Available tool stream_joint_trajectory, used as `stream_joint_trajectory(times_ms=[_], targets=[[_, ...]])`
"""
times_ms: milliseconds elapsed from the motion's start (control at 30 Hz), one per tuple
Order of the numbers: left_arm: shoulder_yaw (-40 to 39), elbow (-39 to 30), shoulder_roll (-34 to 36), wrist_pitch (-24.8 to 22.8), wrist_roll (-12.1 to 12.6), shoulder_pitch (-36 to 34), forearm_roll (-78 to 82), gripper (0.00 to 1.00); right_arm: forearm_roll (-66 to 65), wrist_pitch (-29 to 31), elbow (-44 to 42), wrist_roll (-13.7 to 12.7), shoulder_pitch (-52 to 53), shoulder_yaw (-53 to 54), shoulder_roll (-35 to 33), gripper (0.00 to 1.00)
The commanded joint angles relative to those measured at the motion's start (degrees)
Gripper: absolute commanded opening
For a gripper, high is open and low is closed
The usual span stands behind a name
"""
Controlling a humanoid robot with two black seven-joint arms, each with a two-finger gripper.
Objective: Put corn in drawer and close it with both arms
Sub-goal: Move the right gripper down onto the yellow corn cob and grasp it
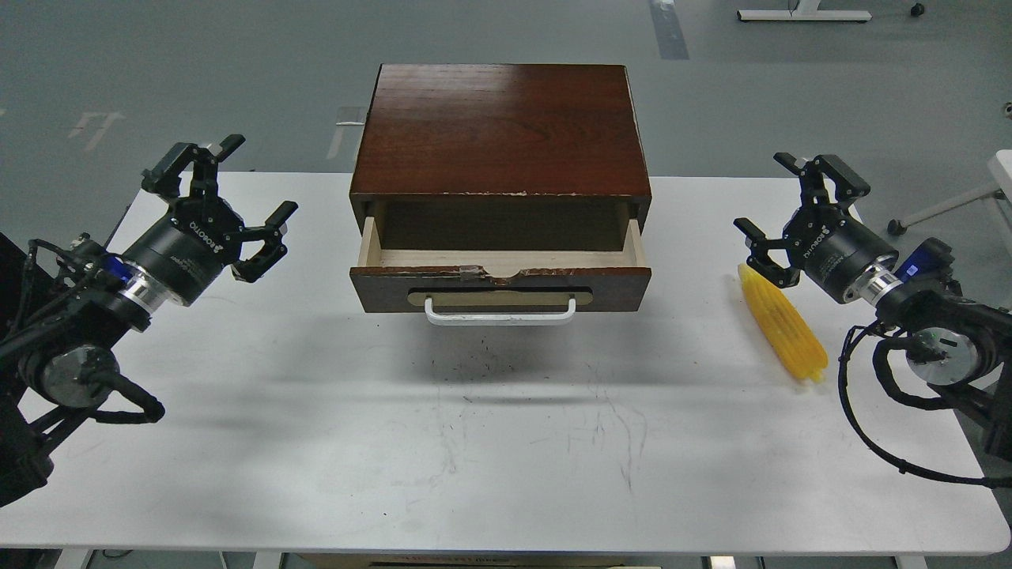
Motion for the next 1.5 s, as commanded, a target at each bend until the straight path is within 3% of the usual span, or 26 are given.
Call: stream_joint_trajectory(times_ms=[0, 467, 800, 933, 1067, 1267, 1467], targets=[[0.0, 0.0, -0.4, 0.0, 0.0, 0.0, 0.1, 0.99, 0.0, 0.0, 0.0, 0.0, -0.1, -0.1, -0.1, 0.99], [-0.3, -0.1, -0.1, 0.0, 0.0, -0.3, -0.1, 0.99, -5.1, 0.0, 1.3, 0.0, 2.5, -1.1, -1.6, 0.99], [-0.3, -0.1, 0.4, 0.0, 0.0, -0.3, -0.1, 0.99, -50.4, 0.0, 3.0, 0.0, 15.1, -1.3, -13.7, 0.99], [-0.2, -0.1, 0.4, 0.0, 0.0, -0.3, -0.1, 0.99, -63.6, -0.3, 3.5, 0.0, 15.8, -1.3, -15.6, 0.99], [-0.2, -0.2, 0.4, 0.0, 0.0, -0.3, -0.1, 0.99, -78.6, -8.1, 3.9, 0.0, 14.4, -3.6, -15.7, 0.99], [-0.2, -0.3, 0.4, 0.0, 0.0, -0.3, 0.0, 0.99, -81.2, -15.2, 3.1, 0.0, 14.8, -16.0, -13.2, 0.99], [-0.1, -0.3, 0.3, 0.0, 0.0, -0.3, 0.1, 0.99, -81.2, -17.1, 0.0, 0.0, 13.9, -20.8, -9.2, 0.99]])
